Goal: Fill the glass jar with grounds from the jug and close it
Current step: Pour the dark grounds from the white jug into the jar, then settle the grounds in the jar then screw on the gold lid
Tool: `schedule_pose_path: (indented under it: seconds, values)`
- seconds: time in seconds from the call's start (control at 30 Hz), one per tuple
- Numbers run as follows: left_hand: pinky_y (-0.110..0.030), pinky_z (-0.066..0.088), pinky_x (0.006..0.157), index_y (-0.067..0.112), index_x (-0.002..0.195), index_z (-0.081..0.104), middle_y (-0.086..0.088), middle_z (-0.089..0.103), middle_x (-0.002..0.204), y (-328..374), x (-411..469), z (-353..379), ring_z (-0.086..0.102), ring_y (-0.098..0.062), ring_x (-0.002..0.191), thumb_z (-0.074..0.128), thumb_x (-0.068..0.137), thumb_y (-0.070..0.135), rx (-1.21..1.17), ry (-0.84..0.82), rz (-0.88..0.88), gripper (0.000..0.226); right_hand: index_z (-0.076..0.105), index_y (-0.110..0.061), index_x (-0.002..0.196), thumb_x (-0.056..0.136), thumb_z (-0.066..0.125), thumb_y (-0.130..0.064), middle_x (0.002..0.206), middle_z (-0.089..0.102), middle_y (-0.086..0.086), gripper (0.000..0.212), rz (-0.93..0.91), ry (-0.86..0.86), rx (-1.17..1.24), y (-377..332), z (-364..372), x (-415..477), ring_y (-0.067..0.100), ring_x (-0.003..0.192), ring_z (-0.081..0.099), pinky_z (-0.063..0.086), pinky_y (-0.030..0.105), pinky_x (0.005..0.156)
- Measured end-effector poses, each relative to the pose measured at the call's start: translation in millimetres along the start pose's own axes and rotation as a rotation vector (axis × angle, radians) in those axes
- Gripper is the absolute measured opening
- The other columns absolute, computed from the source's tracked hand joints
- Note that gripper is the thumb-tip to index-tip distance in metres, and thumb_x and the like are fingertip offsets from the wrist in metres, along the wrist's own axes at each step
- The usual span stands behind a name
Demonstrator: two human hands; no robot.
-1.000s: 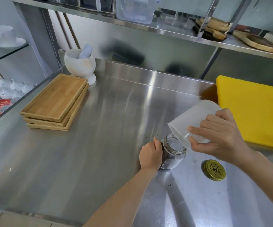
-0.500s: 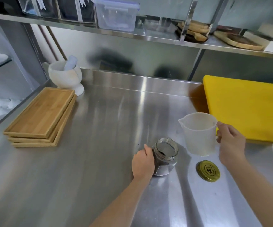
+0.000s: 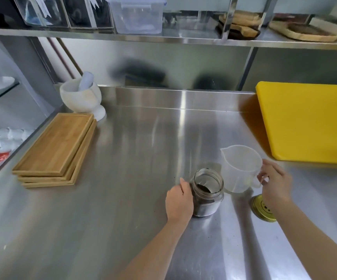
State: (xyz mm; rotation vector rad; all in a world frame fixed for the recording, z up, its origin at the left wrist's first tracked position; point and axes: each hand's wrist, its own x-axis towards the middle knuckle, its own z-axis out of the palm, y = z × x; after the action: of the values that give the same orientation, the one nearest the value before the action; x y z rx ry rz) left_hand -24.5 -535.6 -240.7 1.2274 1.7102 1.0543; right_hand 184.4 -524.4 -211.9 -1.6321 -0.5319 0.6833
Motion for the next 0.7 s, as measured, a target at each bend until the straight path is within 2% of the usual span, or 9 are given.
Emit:
schedule_pose_path:
  seconds: [0.1,0.2,0.27,0.33,0.4,0.47,0.57,0.63,0.7]
  values:
    - [-0.039,0.03,0.056,0.02,0.041,0.019,-0.005,0.027,0.039,-1,2,1,0.029,-0.027,0.046,0.032,0.095,0.027,-0.002,-0.002,0.019,0.056,0.065,-0.014,0.095,0.091,0.048,-0.008,0.095,0.061,0.009,0.018,0.02,-0.011,-0.017,0,-6,-2,0.024,0.088,0.053,0.044,0.042,0.092]
    - [-0.04,0.029,0.056,0.018,0.036,0.021,-0.004,0.026,0.036,-3,2,2,0.024,-0.025,0.048,0.033,0.095,0.024,-0.01,0.006,0.024,0.061,0.064,-0.01,0.103,0.092,0.051,-0.014,0.106,0.06,0.009,0.018,-0.048,-0.02,-0.106,1,-10,-4,0.022,0.097,0.05,0.039,0.038,0.093]
    - [-0.037,0.025,0.055,0.017,0.033,0.029,0.001,0.027,0.03,-4,3,3,0.025,-0.018,0.044,0.033,0.095,0.024,-0.023,0.007,0.029,0.063,0.063,-0.01,0.107,0.092,0.053,-0.017,0.108,0.058,0.007,0.019,-0.236,0.007,-0.193,0,-15,-9,0.018,0.096,0.05,0.041,0.031,0.085]
    - [-0.035,0.024,0.053,0.017,0.032,0.029,0.002,0.027,0.029,-5,4,4,0.024,-0.016,0.042,0.033,0.095,0.025,-0.029,0.006,0.033,0.063,0.062,-0.01,0.103,0.091,0.055,-0.012,0.1,0.057,0.006,0.014,-0.491,-0.018,-0.25,-8,-17,-20,0.006,0.086,0.049,0.04,0.014,0.074]
    - [-0.034,0.024,0.052,0.017,0.033,0.023,0.002,0.024,0.029,-7,5,4,0.023,-0.013,0.04,0.034,0.095,0.025,-0.038,0.011,0.035,0.063,0.063,-0.008,0.095,0.087,0.059,-0.002,0.086,0.058,0.003,0.011,-0.667,-0.16,-0.251,-15,-16,-30,-0.002,0.079,0.05,0.039,0.006,0.066]
    - [-0.034,0.021,0.049,0.018,0.032,0.027,0.003,0.029,0.029,-8,5,4,0.025,-0.014,0.037,0.033,0.095,0.025,-0.04,-0.002,0.036,0.064,0.064,-0.014,0.089,0.082,0.064,-0.001,0.078,0.061,-0.002,0.014,-0.727,-0.366,-0.252,-20,-13,-40,0.0,0.074,0.053,0.043,0.009,0.064]
    - [-0.034,0.021,0.049,0.019,0.032,0.033,0.003,0.031,0.028,-7,4,4,0.023,-0.013,0.04,0.033,0.095,0.025,-0.037,0.0,0.039,0.063,0.059,-0.027,0.1,0.077,0.07,-0.024,0.083,0.061,-0.003,0.026,-0.627,-0.665,-0.309,-17,-7,-50,0.006,0.077,0.055,0.044,0.011,0.069]
    - [-0.034,0.022,0.052,0.017,0.033,0.024,0.004,0.024,0.031,-6,5,4,0.024,-0.014,0.041,0.034,0.095,0.024,-0.037,0.018,0.043,0.063,0.049,-0.034,0.117,0.07,0.074,-0.042,0.102,0.058,-0.006,0.053,-0.469,-0.819,-0.394,-7,-3,-53,0.003,0.089,0.053,0.044,0.01,0.076]
    - [-0.034,0.022,0.05,0.017,0.033,0.025,0.004,0.026,0.031,-6,5,4,0.024,-0.012,0.04,0.034,0.095,0.024,-0.028,0.015,0.046,0.064,0.034,-0.044,0.126,0.063,0.077,-0.05,0.119,0.047,-0.017,0.077,-0.352,-0.938,-0.452,4,1,-54,-0.007,0.101,0.046,0.04,0.006,0.081]
